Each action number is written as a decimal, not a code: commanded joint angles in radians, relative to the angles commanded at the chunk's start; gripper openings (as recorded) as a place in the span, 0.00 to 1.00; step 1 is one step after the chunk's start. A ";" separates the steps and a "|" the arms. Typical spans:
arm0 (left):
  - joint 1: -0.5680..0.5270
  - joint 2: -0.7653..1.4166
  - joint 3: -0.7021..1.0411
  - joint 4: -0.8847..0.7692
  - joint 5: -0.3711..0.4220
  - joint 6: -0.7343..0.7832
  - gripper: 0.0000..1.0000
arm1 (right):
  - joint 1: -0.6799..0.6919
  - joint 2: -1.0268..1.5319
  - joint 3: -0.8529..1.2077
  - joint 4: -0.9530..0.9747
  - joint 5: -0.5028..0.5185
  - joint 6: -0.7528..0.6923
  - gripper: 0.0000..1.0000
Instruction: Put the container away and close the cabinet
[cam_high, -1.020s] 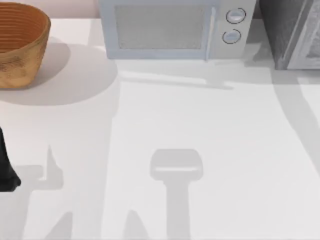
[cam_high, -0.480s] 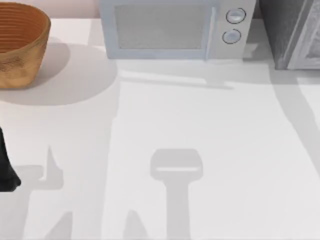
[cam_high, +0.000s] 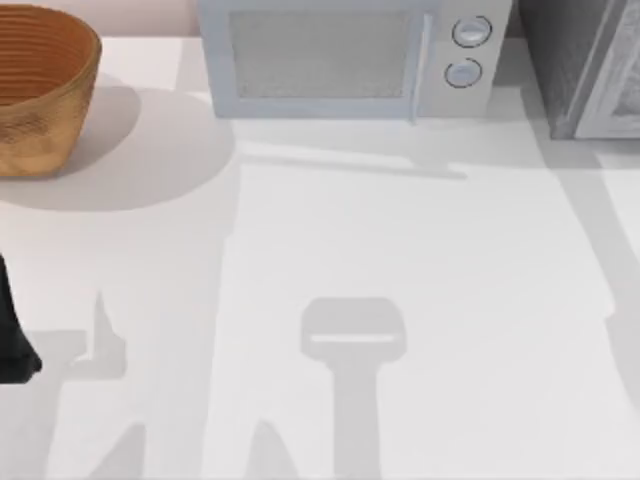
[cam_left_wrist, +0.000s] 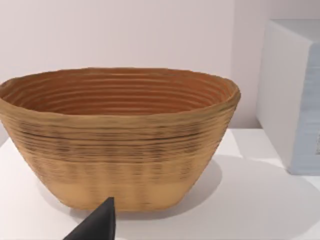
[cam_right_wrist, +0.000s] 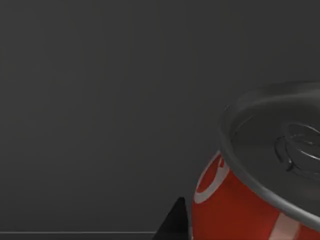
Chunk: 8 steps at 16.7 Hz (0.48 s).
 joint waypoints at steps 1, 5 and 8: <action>0.000 0.000 0.000 0.000 0.000 0.000 1.00 | -0.006 0.056 0.085 -0.019 -0.006 -0.001 0.00; 0.000 0.000 0.000 0.000 0.000 0.000 1.00 | -0.027 0.244 0.356 -0.080 -0.029 -0.003 0.00; 0.000 0.000 0.000 0.000 0.000 0.000 1.00 | -0.036 0.321 0.454 -0.105 -0.041 -0.004 0.00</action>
